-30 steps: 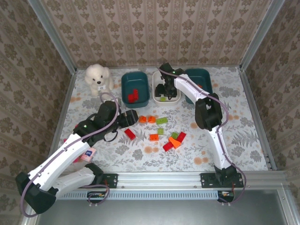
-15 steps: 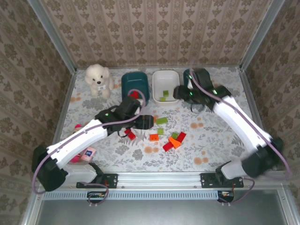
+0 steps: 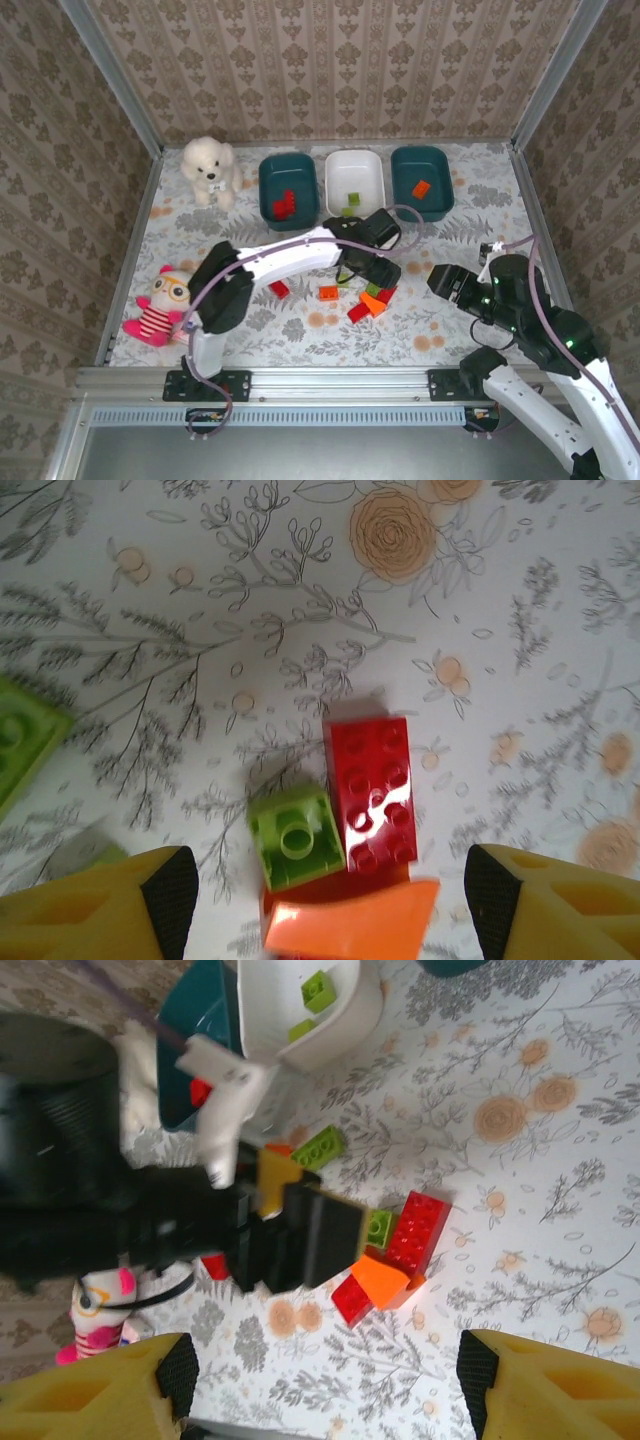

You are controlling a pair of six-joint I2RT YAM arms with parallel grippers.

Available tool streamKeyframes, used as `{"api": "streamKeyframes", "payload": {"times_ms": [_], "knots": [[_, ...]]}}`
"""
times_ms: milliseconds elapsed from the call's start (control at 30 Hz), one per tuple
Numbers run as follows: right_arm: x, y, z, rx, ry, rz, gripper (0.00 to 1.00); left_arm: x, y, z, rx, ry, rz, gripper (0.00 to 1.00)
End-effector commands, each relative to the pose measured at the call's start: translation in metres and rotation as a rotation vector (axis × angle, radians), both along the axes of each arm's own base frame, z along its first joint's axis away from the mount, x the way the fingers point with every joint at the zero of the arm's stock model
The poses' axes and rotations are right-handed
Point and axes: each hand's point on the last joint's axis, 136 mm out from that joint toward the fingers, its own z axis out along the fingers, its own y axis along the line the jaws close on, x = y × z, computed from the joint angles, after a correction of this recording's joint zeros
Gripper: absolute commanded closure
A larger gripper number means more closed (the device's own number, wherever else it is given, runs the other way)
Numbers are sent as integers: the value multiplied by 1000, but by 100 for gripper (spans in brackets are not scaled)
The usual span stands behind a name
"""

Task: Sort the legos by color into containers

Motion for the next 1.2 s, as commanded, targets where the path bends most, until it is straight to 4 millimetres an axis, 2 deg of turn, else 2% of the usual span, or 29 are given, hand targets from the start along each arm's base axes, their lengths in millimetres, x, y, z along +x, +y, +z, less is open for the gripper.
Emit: {"api": "streamKeyframes", "payload": {"times_ms": [0,133,333,567,767,967,1100,1167], "knots": [[-18,6,4,27,57,60,26,3,-7,-7,76,-21,-31,27],[-28,3,7,15,80,77,24,4,-18,-25,132,-25,-42,29],[-36,1,10,23,82,83,23,5,-23,-50,185,1,-25,33],[-36,1,10,23,85,81,24,-8,-33,-69,199,26,-60,34],[-34,2,7,19,92,80,24,-14,-31,-74,216,34,-57,40],[-30,5,4,23,94,83,24,-23,-32,-77,228,37,-80,50],[-28,6,3,24,94,80,24,-25,-31,-79,239,27,-81,61],[-27,7,2,26,95,80,24,-21,-34,-72,226,5,-78,66]]}}
